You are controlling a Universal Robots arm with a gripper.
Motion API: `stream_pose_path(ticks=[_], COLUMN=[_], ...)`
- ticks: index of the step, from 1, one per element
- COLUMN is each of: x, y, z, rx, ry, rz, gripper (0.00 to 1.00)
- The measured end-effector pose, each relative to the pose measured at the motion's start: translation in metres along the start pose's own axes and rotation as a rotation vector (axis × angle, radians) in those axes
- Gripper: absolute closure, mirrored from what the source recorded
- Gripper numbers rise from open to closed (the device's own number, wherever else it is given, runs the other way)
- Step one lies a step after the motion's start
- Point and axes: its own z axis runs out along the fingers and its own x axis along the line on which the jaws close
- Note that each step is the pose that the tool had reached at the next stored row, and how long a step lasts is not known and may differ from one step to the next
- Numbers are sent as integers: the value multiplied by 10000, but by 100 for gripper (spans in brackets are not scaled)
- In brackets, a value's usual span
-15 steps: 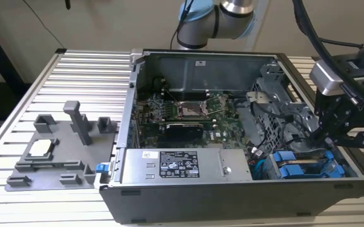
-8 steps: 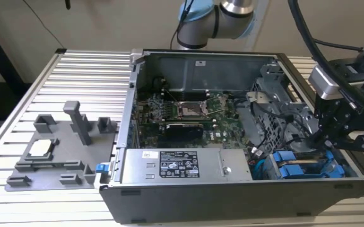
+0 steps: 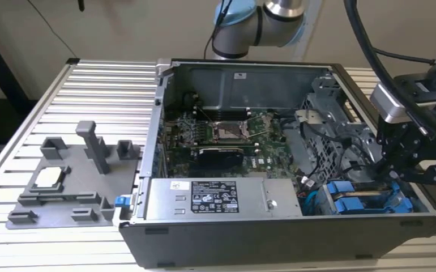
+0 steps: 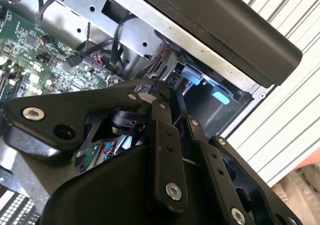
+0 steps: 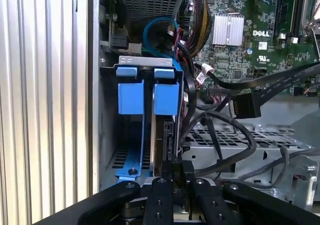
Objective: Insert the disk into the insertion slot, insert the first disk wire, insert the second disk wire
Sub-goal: 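Insert the first disk wire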
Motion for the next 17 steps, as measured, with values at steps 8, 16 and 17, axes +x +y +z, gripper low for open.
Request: stream_pose_path(ticks=[8, 16, 17], x=[13, 20, 21], y=[2, 4, 4], z=[23, 48, 51], rx=[0, 1, 0], ry=[2, 2, 2], rz=[3, 3, 3], gripper=[81, 81, 81])
